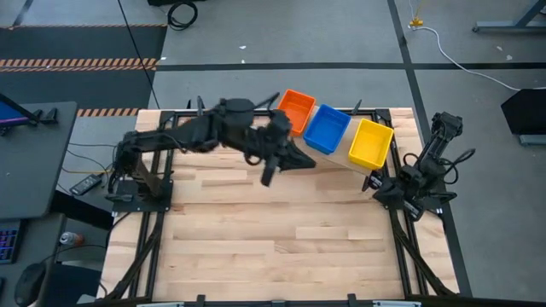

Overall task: Stack baskets on shelf by color
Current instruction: Return to Home Position

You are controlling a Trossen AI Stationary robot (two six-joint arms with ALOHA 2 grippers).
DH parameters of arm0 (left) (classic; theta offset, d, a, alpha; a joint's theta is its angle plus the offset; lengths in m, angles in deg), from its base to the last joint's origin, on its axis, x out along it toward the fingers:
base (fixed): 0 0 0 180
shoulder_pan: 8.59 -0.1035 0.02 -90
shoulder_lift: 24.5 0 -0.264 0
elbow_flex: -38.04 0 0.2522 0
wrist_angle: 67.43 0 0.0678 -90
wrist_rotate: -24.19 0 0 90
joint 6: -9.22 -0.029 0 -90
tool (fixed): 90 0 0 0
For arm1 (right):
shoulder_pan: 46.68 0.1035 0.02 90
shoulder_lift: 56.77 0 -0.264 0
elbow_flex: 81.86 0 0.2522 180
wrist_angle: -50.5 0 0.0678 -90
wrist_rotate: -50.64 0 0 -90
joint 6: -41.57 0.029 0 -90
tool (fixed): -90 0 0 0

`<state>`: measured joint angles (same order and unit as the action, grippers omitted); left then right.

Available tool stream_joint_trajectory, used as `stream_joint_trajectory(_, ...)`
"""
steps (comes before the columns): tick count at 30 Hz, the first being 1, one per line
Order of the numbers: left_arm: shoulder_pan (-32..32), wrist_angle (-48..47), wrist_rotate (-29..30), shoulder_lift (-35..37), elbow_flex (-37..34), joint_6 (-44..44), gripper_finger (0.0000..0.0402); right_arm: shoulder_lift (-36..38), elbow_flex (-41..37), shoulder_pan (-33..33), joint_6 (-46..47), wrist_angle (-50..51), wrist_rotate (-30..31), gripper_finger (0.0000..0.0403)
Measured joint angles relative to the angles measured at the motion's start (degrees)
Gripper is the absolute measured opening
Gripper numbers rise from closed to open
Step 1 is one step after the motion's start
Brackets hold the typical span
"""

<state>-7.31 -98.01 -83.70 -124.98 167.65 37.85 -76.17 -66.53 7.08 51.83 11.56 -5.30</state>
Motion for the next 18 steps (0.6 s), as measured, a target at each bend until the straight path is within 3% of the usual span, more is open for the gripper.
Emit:
stream_joint_trajectory(6, -3.8, -9.8, -0.5, 4.2, 0.0, -4.3, 0.0003, 1.6, 0.0, -1.9, 1.1, -2.5, -11.6, 0.0005)
stream_joint_trajectory(10, -5.8, -14.5, -0.3, 6.0, 0.0, -6.7, 0.0003, 1.9, 0.1, -3.6, 3.2, -1.6, -14.0, 0.0005)
stream_joint_trajectory(18, -9.5, -14.6, -0.8, 7.1, 0.0, -8.8, 0.0002, 1.8, 0.1, -11.3, 11.6, 7.7, -19.6, 0.0005)
